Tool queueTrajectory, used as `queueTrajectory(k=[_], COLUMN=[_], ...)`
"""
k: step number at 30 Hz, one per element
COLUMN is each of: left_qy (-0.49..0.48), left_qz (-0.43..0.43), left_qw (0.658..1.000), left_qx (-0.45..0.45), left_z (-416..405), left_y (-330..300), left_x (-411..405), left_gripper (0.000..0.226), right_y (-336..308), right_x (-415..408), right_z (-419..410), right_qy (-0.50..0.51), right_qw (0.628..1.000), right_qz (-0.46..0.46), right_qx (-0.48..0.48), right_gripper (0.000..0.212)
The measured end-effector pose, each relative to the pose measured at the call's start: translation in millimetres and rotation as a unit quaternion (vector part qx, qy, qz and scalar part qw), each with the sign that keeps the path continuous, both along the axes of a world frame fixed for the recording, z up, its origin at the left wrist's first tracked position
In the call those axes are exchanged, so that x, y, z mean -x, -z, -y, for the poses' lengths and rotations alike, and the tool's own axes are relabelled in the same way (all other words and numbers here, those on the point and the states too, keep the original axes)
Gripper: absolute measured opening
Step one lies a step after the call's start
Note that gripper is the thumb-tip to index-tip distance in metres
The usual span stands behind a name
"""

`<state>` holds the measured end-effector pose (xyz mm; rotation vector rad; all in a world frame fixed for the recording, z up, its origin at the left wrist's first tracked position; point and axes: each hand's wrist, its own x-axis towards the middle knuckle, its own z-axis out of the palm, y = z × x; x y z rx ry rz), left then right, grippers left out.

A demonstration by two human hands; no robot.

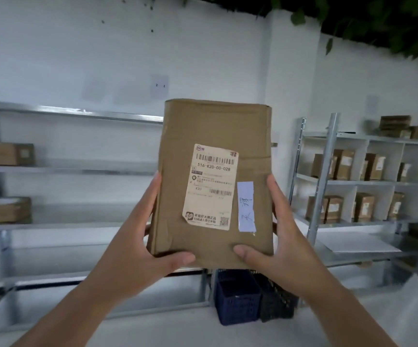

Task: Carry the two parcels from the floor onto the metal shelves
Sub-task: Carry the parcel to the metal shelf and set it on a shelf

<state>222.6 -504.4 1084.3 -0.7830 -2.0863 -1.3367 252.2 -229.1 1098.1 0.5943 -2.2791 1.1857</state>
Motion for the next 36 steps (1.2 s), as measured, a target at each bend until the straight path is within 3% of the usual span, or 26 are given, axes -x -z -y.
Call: queueTrajectory(k=[7, 22, 25, 36], left_qy=[-0.006, -0.01, -0.01, 0.055], left_qz=[-0.017, 0.017, 0.036, 0.15], left_qw=[1.0, 1.0, 0.999, 0.987], left_qx=[-0.022, -0.02, -0.008, 0.028], left_z=[52, 119, 119, 49], left_y=[-12, -7, -2, 31], left_x=[15, 111, 137, 263], left_gripper=[0.127, 0.131, 0.131, 0.135], right_y=[-17, -13, -4, 46], right_x=[33, 137, 164, 300], right_z=[54, 118, 118, 44], right_qy=[-0.034, -0.051, -0.048, -0.093], right_qw=[0.999, 0.998, 0.998, 0.987], right_qz=[-0.001, -0.004, -0.003, 0.132], right_qx=[-0.007, -0.021, -0.046, 0.025], right_gripper=[0.124, 0.123, 0.118, 0.108])
